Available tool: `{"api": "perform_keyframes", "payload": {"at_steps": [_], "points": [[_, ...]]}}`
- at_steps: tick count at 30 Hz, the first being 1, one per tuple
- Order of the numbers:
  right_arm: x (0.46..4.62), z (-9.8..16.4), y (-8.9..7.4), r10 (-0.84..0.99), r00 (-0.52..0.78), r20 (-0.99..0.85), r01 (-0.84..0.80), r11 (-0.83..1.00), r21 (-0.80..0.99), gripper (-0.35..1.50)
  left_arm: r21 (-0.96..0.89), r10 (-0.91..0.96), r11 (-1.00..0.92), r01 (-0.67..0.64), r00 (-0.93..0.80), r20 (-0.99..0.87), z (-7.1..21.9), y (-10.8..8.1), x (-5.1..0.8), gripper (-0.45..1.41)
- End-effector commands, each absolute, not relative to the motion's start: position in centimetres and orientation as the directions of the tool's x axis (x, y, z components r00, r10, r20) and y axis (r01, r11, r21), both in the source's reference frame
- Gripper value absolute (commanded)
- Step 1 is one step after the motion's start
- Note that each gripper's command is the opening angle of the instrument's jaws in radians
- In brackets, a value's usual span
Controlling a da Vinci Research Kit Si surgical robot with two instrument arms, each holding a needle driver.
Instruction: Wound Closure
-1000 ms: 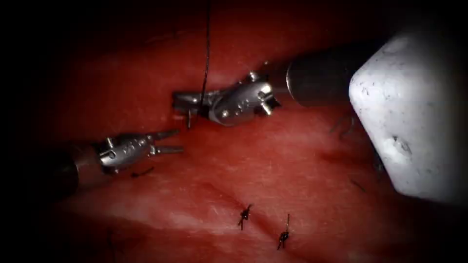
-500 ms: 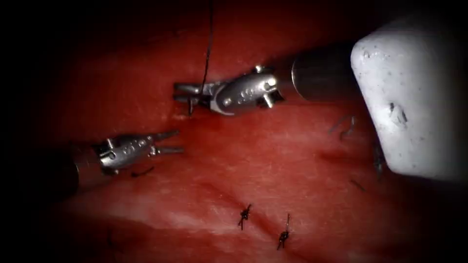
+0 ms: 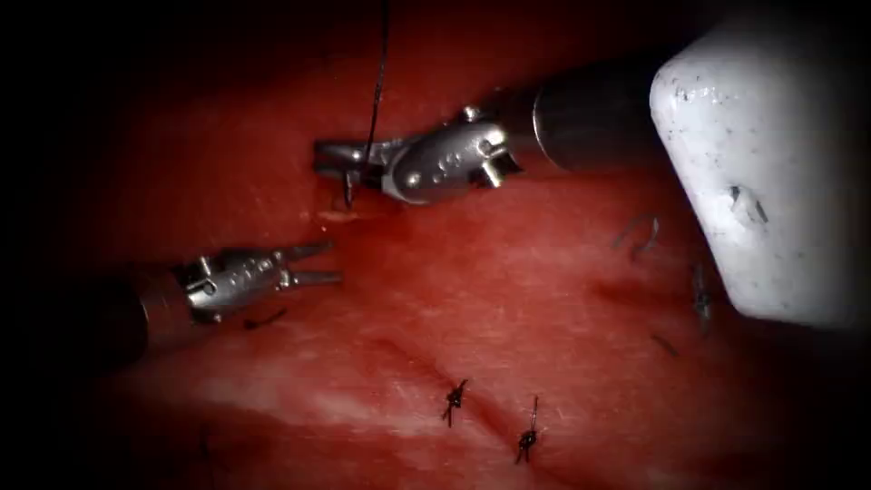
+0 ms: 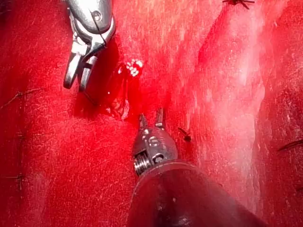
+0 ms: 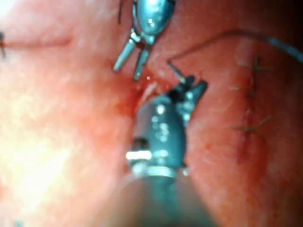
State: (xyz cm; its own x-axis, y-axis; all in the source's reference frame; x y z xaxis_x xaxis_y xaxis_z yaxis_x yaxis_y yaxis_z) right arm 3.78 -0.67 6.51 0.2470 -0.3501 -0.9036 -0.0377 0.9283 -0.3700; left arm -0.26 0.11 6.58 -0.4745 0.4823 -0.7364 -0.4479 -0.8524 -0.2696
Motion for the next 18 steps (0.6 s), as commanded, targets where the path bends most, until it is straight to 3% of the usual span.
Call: {"api": "perform_keyframes", "payload": {"at_steps": [1, 18], "points": [[3.85, 6.56, -0.71, -0.352, 0.246, -0.903, -0.033, 0.928, -0.371, -0.35, -0.271, 0.482, -0.853, -0.447, -0.474, -0.737, 6.66, 0.1, -0.32, 0.09], [4.07, 6.47, -0.41, -0.374, 0.336, -0.864, 0.205, 0.925, -0.321, -0.35, -0.278, 0.49, -0.85, -0.447, -0.479, -0.729, 6.7, 0.07, -0.29, 0.09]]}}
